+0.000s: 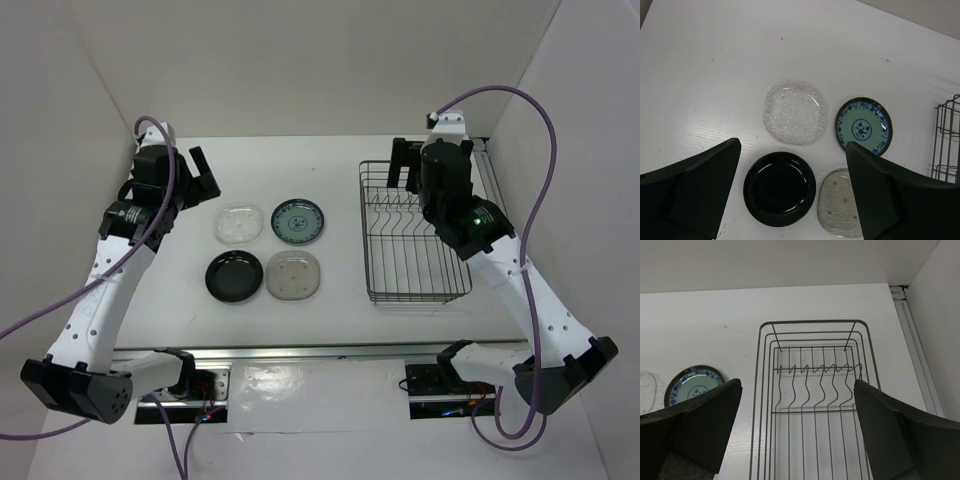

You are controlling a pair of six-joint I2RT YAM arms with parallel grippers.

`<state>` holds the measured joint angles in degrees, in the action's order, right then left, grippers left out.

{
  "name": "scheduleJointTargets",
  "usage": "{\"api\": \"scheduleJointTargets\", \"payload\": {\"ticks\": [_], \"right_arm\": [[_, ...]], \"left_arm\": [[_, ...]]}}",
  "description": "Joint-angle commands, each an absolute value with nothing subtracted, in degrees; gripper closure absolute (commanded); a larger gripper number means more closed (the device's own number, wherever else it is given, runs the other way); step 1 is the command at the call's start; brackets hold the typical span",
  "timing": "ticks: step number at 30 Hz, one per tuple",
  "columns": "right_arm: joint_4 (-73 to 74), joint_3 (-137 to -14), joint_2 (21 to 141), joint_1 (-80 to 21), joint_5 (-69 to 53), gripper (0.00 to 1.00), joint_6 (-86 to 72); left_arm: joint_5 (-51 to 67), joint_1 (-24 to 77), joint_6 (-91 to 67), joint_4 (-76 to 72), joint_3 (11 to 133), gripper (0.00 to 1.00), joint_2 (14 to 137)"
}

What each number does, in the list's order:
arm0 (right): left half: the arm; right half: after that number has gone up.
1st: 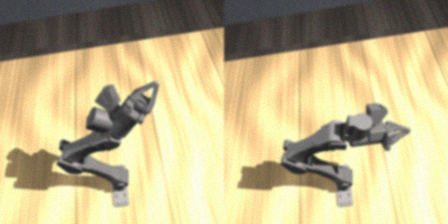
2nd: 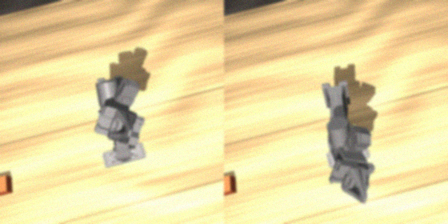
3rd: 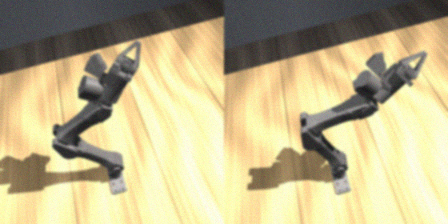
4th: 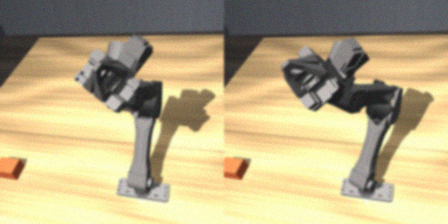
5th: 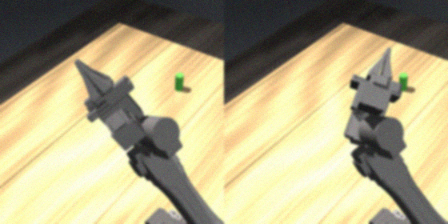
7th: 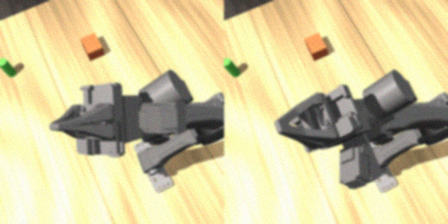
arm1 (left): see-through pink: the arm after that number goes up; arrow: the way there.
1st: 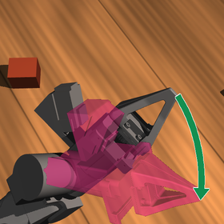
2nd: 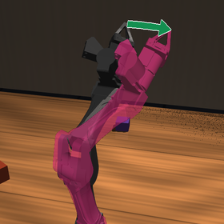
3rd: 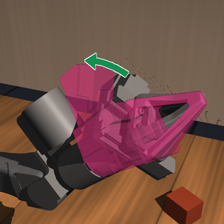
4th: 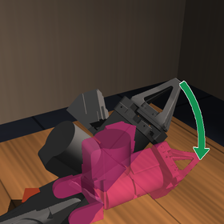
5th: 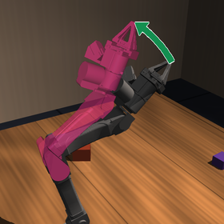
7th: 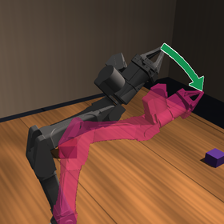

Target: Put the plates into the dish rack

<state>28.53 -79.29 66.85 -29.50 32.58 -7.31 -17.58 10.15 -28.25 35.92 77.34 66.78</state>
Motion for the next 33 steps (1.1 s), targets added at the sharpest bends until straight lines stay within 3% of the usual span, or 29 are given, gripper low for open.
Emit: {"api": "scheduleJointTargets", "payload": {"ticks": [1, 9, 14, 33], "right_arm": [[24.61, -80.77, 66.97, -29.88, 33.49, 0.00, -6.42], [23.12, -79.19, 66.97, -29.88, 26.99, 0.00, -8.96], [21.88, -75.16, 67.50, -29.88, 20.32, 0.00, -9.49], [19.51, -72.51, 70.84, -32.07, 14.24, 0.00, -9.49]], "left_arm": [[-17.40, 10.11, -27.33, 34.10, 77.17, 0.00, 67.32], [-14.68, 10.11, -36.55, 37.43, 75.77, 0.00, 72.33], [-13.36, 10.11, -42.62, 33.77, 66.45, 0.00, 73.65], [-19.87, 7.30, -44.04, 33.23, 76.28, 0.03, 99.40]]}}
